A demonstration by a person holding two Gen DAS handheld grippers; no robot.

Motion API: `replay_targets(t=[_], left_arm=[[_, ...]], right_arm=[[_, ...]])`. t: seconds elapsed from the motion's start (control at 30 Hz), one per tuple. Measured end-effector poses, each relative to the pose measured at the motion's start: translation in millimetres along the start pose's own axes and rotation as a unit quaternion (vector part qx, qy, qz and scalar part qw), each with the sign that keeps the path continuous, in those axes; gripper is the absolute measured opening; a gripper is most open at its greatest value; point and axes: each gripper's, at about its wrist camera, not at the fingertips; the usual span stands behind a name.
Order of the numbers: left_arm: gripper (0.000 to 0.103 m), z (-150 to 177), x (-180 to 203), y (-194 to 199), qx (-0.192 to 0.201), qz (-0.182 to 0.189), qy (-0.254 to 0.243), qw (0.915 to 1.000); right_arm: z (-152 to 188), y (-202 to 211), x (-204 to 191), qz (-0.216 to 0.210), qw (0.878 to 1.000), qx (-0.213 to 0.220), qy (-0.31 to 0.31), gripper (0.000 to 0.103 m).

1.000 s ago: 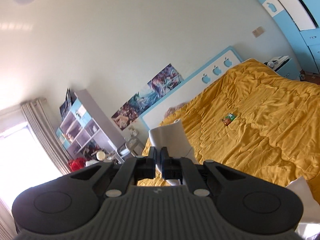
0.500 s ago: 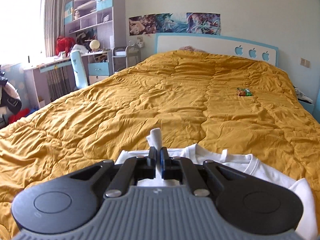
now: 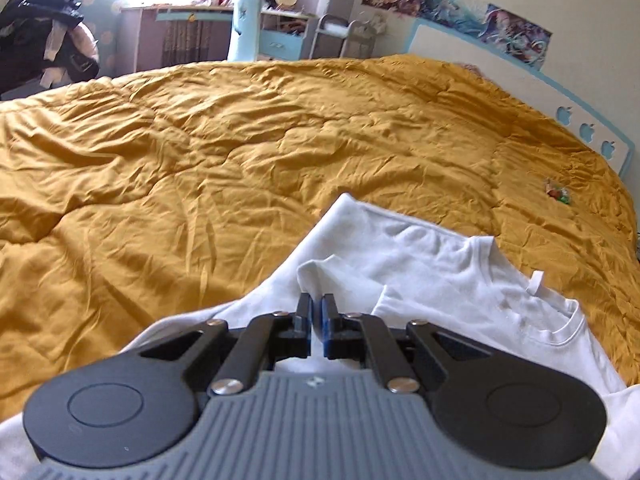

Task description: Fold small clothes

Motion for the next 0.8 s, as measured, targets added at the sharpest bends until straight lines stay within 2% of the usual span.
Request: replay_targets(t=[0.07,0.13,0.2,0.23,0.33,0.43,0.57,0.67,0.8], left_arm=[[0.043,1,2,-1,-0.002,0.000,-0.002,1.0000],[0.043,1,5,-2,-0.003,0.000,-0.007,1.0000],[0.043,2,8,-2,-0.004,0.001,-0.015,0.9999],[0.043,2,9,-2,-0.005,0.003,-0.019,0.9998],[0.044,4,14,-2,-0.004,0.022,-0.036,0.9991],[0.048,8,15,-1,0.004,0.048,-0.047,0.9977],[0.056,14,13,-2,-0.001,0.105,-0.058,0.9927],[0.061,21,9,0,-0.008,0.138,-0.061,0.9885],[0.065,31,7,-1,-0.033,0.147,-0.071,0.9861]], right_arm=[[6,-1,-1,-0.026,0.999,-0.020,0.008,0.006],[10,10,2,-0.060,0.998,-0.010,0.000,0.016],[11,31,10,-0.101,0.995,0.012,-0.023,0.054],[11,44,14,-0.111,0.993,0.029,-0.032,0.059],[13,103,36,-0.121,0.987,0.086,-0.058,0.060],[24,168,66,-0.100,0.984,0.125,-0.083,0.065],[57,271,115,-0.046,0.978,0.161,-0.124,0.068],[90,335,144,-0.010,0.971,0.166,-0.171,0.073],[154,392,175,0.016,0.954,0.118,-0.274,0.077]])
Point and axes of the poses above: each gripper's, at about its wrist camera, not at the fingertips, and y roughly against the way its jaws point, x to its right, z to its underside, and after that the axes turned 7 degrees about -y, right-handed
